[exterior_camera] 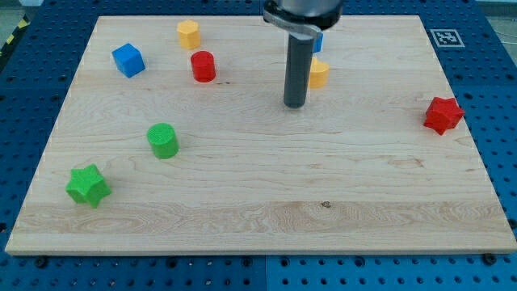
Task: Move heart close to the red star
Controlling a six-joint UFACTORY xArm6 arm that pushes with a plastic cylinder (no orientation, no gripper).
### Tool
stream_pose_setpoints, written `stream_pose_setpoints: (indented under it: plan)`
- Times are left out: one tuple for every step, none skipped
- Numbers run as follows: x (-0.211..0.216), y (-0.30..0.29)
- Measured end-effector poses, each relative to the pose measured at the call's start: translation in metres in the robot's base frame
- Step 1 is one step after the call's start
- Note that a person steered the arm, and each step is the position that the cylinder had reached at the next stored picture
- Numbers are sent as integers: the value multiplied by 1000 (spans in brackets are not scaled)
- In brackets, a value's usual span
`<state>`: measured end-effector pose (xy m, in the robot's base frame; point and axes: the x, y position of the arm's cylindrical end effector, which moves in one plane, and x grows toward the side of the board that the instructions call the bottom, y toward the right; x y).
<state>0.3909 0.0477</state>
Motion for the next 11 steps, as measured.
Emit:
stream_pose_setpoints:
  plan:
    - [-28, 0]
    - [-48, 1]
    - [-49, 24]
    - [-49, 59]
    - [-49, 62]
    - [-51, 62]
    - [-65, 62]
    - [-64, 70]
    - [-55, 98]
    - [-55, 98]
    - [-55, 98]
